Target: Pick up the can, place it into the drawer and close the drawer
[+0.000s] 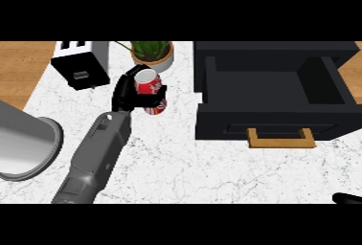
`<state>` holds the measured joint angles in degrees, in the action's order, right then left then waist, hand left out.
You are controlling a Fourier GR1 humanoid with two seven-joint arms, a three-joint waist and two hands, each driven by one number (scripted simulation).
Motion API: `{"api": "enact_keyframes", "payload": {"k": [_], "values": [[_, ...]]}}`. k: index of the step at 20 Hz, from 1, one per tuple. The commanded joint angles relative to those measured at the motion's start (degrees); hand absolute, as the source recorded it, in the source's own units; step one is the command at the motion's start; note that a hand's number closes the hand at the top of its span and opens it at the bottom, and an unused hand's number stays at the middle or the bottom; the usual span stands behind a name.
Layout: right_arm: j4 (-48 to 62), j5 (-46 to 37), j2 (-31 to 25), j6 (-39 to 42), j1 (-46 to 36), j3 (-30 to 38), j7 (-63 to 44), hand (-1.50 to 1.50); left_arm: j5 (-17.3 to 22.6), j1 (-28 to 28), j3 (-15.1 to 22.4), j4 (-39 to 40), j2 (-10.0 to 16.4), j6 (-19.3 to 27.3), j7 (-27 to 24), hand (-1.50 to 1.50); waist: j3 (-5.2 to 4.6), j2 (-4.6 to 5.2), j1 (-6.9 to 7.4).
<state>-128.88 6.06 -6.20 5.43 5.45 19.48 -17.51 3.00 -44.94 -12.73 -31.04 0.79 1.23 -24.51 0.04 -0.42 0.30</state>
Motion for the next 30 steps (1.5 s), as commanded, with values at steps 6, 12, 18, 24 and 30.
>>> {"api": "enact_keyframes", "payload": {"k": [6, 12, 18, 24, 30], "values": [[0.6, -1.9, 1.1, -0.5, -0.5, -2.0, 0.1, -1.50, 9.1, -6.3, 14.3, -15.6, -0.8, 10.2, 18.2, 1.50, -0.02, -0.03, -0.87], [4.4, -2.9, -0.4, -0.9, -3.8, -0.5, 1.6, -1.50, 6.5, -15.4, 14.3, -21.4, -0.8, 15.6, 30.2, 1.50, 0.01, 0.37, -0.71], [-1.2, -0.8, -0.5, -1.5, -3.1, -0.4, -3.4, -1.50, 8.9, -21.8, 19.6, -21.8, -0.8, 21.3, 36.1, 1.50, -0.02, 0.41, -1.53], [1.8, -2.3, -0.5, -1.9, -5.8, -1.6, -2.2, -1.50, 11.5, -30.4, 21.2, -13.0, -0.8, 22.8, 36.8, 1.50, 0.00, 0.71, -1.93], [0.3, -1.1, -1.9, -2.0, -6.8, -0.6, -4.6, -1.50, 14.6, -37.2, 23.9, -5.1, -0.8, 24.4, 36.1, 1.50, 0.02, 0.89, -2.88]]}}
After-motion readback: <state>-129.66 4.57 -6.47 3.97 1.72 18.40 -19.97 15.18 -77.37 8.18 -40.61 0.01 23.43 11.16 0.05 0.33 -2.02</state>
